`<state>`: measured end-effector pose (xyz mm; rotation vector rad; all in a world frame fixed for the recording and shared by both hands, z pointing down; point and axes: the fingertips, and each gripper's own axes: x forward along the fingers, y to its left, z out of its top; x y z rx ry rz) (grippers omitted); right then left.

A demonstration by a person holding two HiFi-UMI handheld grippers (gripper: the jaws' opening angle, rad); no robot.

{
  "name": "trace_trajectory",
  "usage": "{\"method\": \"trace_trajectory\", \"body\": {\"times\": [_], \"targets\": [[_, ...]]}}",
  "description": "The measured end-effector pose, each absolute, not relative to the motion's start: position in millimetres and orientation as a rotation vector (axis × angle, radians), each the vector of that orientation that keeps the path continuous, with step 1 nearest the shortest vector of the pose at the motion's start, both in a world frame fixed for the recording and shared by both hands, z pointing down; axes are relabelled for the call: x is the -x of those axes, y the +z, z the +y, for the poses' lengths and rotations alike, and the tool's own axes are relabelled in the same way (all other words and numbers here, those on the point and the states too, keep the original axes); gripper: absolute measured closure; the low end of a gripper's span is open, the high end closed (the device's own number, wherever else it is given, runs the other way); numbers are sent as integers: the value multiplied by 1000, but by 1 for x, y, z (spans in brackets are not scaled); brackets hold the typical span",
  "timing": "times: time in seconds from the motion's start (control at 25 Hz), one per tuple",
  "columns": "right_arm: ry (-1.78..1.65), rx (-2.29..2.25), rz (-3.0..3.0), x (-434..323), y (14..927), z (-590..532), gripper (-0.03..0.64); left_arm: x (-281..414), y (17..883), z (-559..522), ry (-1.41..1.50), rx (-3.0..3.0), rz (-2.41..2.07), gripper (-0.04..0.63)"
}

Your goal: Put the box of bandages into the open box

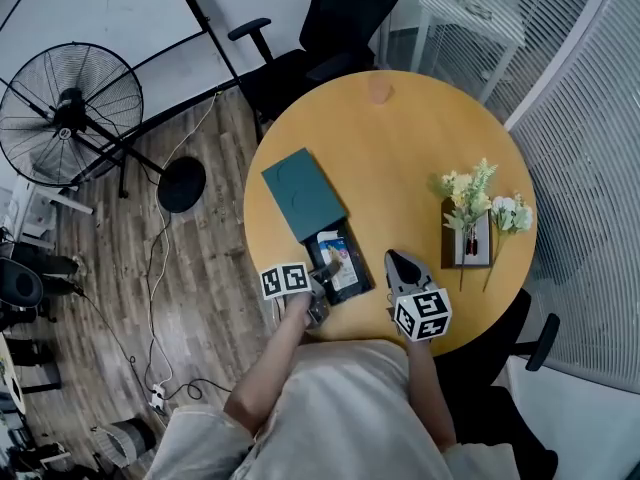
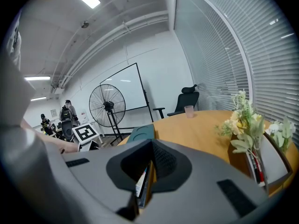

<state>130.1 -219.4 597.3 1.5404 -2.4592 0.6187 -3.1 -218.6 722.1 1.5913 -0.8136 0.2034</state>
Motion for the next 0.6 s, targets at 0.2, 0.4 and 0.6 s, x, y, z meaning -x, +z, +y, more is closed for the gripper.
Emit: {"method": "trace_trajectory", "body": {"times": [0.2,0.4,0.6], "targets": [[610,-1538,-2458,-130,595,-218,621,12,722,-219,238,-1615,-846,449],[612,-1536,-2461,-131,597,-218,621,27,724,-217,220,-1597,-883,448],[608,-1525,-2465,-128,595,-216,621,31,721,-213,210,-1599,-889,448]]}}
